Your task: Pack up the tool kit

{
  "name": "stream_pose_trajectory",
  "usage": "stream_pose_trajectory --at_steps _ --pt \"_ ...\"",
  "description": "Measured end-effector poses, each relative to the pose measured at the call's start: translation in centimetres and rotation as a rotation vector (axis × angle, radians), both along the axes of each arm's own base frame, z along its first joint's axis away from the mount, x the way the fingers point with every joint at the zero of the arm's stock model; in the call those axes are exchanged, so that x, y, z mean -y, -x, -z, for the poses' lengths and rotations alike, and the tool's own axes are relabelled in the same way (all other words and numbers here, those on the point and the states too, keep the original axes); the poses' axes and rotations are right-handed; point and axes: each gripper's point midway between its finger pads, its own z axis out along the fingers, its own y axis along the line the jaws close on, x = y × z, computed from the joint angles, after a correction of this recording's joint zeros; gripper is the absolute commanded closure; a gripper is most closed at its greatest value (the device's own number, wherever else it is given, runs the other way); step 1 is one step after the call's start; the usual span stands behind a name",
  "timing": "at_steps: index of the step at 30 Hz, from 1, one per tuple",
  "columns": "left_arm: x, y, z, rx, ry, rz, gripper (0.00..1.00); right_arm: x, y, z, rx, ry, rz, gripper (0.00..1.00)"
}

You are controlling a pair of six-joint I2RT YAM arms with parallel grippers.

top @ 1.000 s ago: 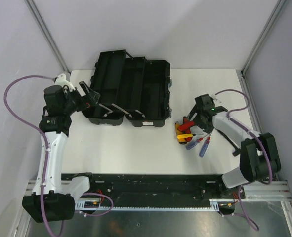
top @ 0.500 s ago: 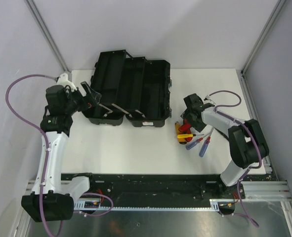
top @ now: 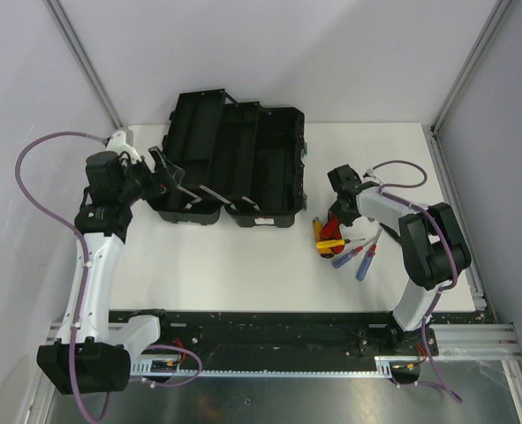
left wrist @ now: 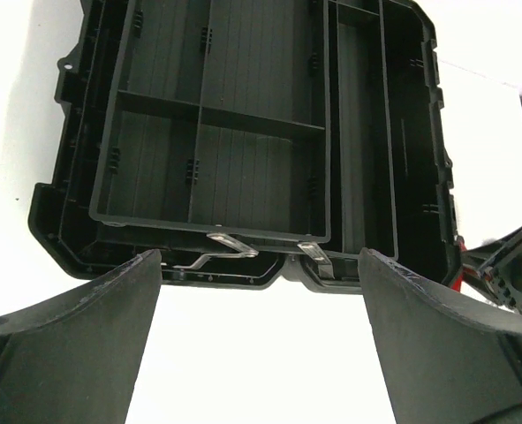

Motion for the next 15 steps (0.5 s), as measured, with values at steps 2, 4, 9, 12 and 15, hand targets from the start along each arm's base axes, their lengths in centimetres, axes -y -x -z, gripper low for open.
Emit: stream_pose_trajectory --at_steps 2,4,9,12,15 --pt "0.3 0.0 0.0 0.000 0.001 0.008 0.04 -0.1 -0.1 -0.1 0.005 -0.002 -0.007 0.93" --pt "0.6 0.1 0.0 0.000 0.002 0.018 0.04 -0.2 -0.3 -0.2 0.013 -0.005 -0.016 0.98" --pt "1.6 0.3 0.0 -0.001 0.005 0.048 0.04 -0.8 -1.2 -1.8 0.075 -0.018 -0.044 1.00" --pt "2.4 0.4 0.0 -0.002 0.005 0.072 0.04 -1.3 -1.6 -4.8 0.152 -0.025 -0.077 1.00" --pt "2.9 0.5 0.0 -0.002 0.004 0.086 0.04 -2.8 -2.4 -9.7 0.265 -0.024 -0.153 1.00"
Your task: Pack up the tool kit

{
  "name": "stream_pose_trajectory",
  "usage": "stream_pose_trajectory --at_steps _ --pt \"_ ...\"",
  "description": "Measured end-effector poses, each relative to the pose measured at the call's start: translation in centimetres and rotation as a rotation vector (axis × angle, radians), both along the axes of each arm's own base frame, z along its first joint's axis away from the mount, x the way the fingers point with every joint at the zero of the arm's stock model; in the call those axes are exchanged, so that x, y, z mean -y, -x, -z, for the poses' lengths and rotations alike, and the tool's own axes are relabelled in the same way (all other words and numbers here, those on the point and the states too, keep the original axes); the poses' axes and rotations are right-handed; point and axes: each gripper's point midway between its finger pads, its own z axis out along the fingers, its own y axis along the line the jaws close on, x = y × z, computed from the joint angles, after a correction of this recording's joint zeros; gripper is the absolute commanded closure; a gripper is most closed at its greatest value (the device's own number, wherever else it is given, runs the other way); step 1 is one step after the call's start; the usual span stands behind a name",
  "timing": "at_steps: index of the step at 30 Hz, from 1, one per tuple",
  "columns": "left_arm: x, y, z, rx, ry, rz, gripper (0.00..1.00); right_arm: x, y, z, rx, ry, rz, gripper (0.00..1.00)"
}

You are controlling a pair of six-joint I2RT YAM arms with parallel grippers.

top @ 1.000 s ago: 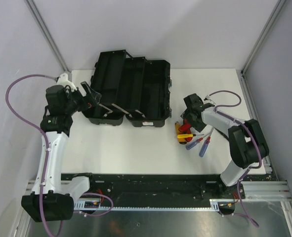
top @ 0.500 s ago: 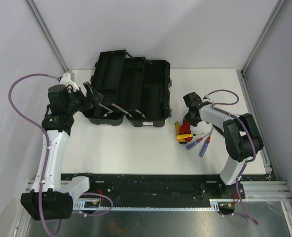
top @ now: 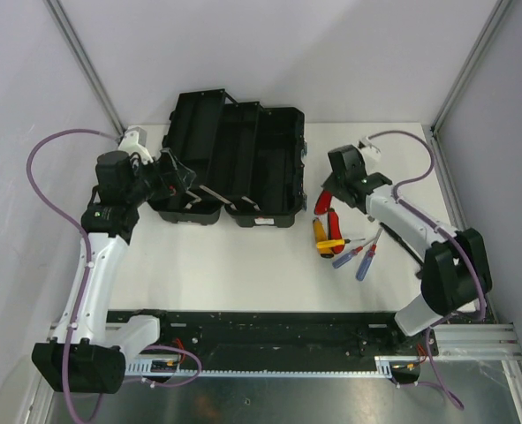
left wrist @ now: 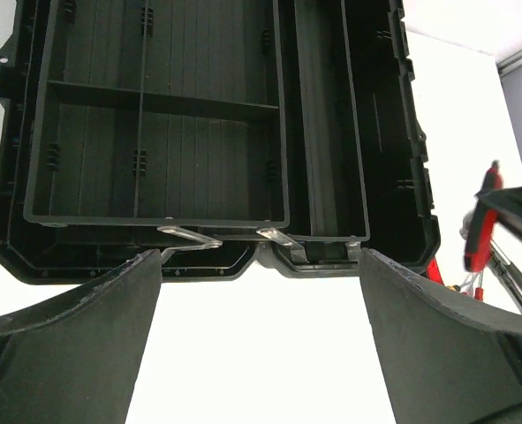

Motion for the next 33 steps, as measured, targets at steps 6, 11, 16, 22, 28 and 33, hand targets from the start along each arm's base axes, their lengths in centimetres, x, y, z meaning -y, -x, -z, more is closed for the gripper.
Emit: stream_pose_trajectory --at_steps 6,11,16,22,28,33 --pt "-0.6 -0.2 -0.1 -0.004 -0.017 -0.032 0.03 -5.5 -2.8 -11.4 0.273 -0.003 -0.195 1.00" --pt "-1.2 -0.7 -1.0 0.009 -0.033 -0.066 0.03 -10.0 -5.3 -15.7 0.408 0.006 -0.315 1.00" --pt "-1.5 -0.9 -1.5 0.013 -0.046 -0.081 0.03 -15.3 -9.1 -11.1 0.382 0.077 -0.422 1.00" --pt "-1.8 -1.1 -1.4 0.006 -0.059 -0.091 0.03 -18.4 -11.0 -1.2 0.232 0.163 -0.512 1.00" --pt "-2.0 -1.0 -1.2 -0.003 -0.066 -0.097 0.03 -18.4 -10.9 3.6 0.125 0.199 -0.533 0.91" --pt "-2.1 -1.4 -0.6 -0.020 -0.072 -0.104 0.03 -19.1 -12.0 3.6 0.126 0.201 -0.533 0.62"
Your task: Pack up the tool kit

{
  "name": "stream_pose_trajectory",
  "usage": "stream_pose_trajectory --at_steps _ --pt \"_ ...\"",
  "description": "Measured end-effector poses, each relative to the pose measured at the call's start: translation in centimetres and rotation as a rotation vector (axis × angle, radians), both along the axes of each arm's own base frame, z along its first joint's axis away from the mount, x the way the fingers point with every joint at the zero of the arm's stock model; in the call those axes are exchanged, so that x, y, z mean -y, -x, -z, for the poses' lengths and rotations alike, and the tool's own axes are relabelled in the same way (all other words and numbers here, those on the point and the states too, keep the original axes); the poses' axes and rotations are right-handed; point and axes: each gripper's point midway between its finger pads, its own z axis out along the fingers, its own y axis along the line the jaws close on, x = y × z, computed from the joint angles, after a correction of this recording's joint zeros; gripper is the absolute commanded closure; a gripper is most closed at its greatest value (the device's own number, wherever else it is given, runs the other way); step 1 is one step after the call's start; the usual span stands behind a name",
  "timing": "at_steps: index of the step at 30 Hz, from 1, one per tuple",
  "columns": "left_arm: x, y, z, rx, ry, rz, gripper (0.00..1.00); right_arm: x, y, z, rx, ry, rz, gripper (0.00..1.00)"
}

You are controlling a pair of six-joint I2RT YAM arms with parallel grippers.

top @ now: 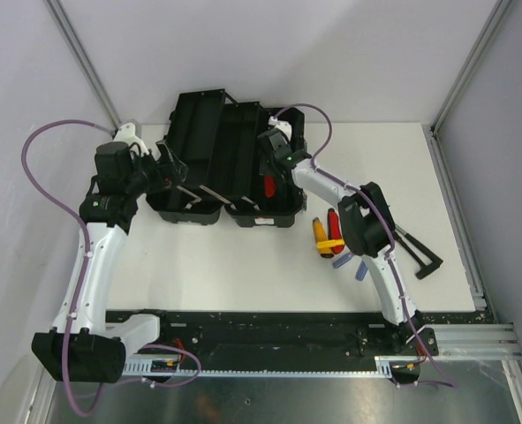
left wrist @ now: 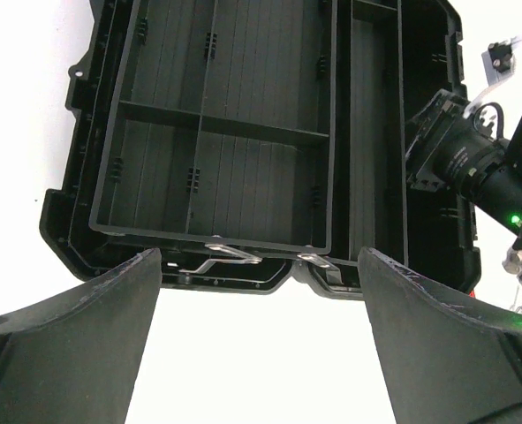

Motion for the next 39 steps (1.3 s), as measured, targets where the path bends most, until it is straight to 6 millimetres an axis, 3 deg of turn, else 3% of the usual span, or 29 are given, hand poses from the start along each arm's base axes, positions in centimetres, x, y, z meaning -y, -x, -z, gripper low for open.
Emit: stream_pose_trajectory --at_steps 4,8,13,18,23,25,29,32,34,36,39 --pt "0.0 -0.3 0.6 -0.019 -0.002 -0.001 0.03 -0.5 -1.1 0.0 0.006 0.003 0.003 0.57" --pt "-0.2 -0.3 0.7 -0.022 -0.008 -0.006 0.03 0.2 -0.9 0.5 -0.013 0.038 0.018 0.52" --pt "-0.3 -0.4 0.7 -0.019 -0.020 -0.005 0.03 0.9 -1.4 -0.7 0.003 0.058 0.047 0.42" --pt "-0.4 -0.4 0.4 -0.015 -0.025 -0.012 0.03 1.3 -1.8 -1.7 0.023 0.076 0.048 0.42" --pt "-0.6 -0.4 -0.2 -0.002 -0.030 -0.024 0.03 2.9 -0.7 -3.0 0.013 0.104 0.052 0.44" --pt "-0.7 -0.4 -0.4 -0.001 -0.030 -0.024 0.03 4.1 0.6 -4.7 0.021 0.105 0.052 0.44" --pt "-0.7 -0.3 -0.3 -0.007 -0.030 -0.024 0.04 7.5 3.4 -10.0 0.072 0.072 0.071 0.41" --pt "-0.7 -0.2 -0.3 -0.009 -0.031 -0.024 0.04 11.6 5.3 -14.2 0.124 0.018 0.126 0.36" --pt "-0.7 -0.2 -0.2 -0.012 -0.031 -0.024 0.04 14.7 6.5 -15.5 0.137 -0.011 0.182 0.32" --pt "-0.7 -0.2 -0.2 -0.015 -0.031 -0.025 0.04 17.7 7.7 -14.8 0.115 -0.015 0.239 0.30" --pt "-0.7 -0.1 -0.1 -0.018 -0.031 -0.025 0.04 20.5 9.6 -9.7 -0.006 0.041 0.284 0.30"
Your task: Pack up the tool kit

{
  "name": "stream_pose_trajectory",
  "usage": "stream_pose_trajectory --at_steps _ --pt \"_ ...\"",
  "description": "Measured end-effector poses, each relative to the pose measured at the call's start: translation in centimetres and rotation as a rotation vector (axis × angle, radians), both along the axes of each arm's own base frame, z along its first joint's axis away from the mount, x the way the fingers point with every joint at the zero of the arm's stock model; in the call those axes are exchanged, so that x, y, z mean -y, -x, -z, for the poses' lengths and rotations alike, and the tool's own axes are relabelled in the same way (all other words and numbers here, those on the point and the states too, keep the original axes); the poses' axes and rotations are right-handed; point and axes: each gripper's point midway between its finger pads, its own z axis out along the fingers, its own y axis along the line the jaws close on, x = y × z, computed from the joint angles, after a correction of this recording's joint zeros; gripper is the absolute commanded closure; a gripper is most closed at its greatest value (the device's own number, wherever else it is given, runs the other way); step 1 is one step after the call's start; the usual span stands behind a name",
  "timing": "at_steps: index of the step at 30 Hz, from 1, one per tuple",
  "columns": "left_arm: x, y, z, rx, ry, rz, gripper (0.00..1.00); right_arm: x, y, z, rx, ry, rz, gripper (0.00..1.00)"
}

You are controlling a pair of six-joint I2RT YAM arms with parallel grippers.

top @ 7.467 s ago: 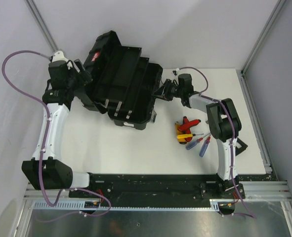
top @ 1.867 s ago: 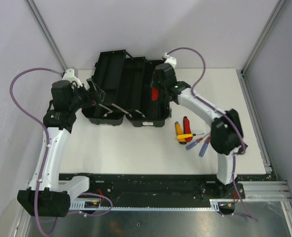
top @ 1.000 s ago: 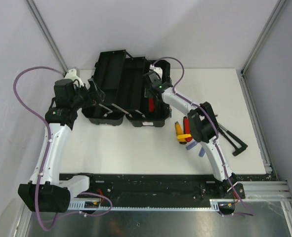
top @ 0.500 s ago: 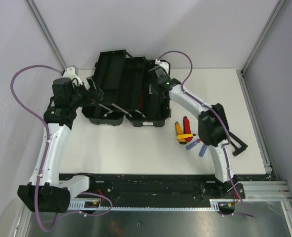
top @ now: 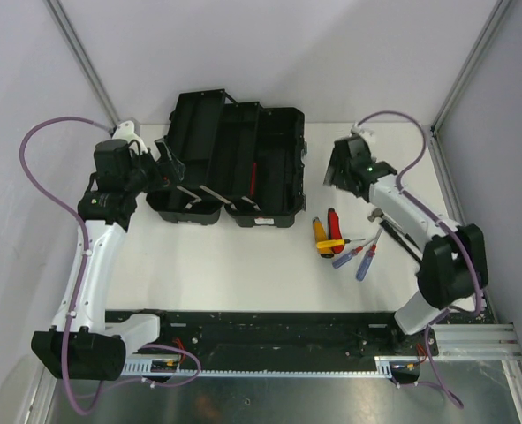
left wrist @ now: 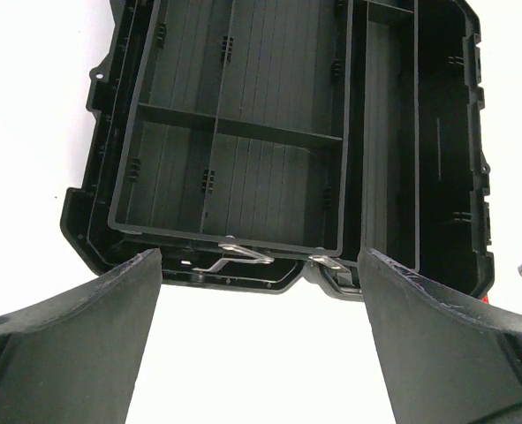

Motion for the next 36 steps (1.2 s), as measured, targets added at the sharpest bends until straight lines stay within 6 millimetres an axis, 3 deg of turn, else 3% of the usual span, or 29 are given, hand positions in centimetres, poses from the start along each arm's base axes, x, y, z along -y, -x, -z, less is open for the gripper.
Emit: stream_pose_trajectory --at_steps 4,6,9,18,20,27,32,36 --pt "0.0 0.0 0.2 -0.009 0.000 0.000 0.04 0.4 3.3 8.9 -0.241 0.062 -0.049 0.32" --pt "0.0 0.0 0.3 -0.011 0.000 0.000 0.04 0.2 4.6 11.8 -0.331 0.072 -0.084 0.32" --pt "0.0 0.1 0.3 -0.015 -0.001 0.000 0.04 -0.3 5.4 13.8 -0.401 0.056 -0.124 0.34" --pt "-0.3 0.1 0.4 -0.015 -0.007 -0.013 0.04 -0.3 6.0 17.2 -0.509 0.020 -0.151 0.45" --pt "-0.3 0.0 0.4 -0.015 -0.009 -0.016 0.04 -0.4 5.8 17.1 -0.500 0.031 -0.149 0.50" --pt "-0.4 0.0 0.4 -0.016 -0.012 -0.022 0.04 -0.5 5.8 17.1 -0.476 0.094 -0.130 0.89" --pt "-0.5 0.0 0.5 -0.018 -0.013 -0.023 0.04 -0.2 5.0 15.9 -0.409 0.151 -0.103 0.96" --pt "-0.5 0.0 0.5 -0.018 -0.013 -0.024 0.04 -0.2 3.3 11.3 -0.239 0.184 -0.086 0.96"
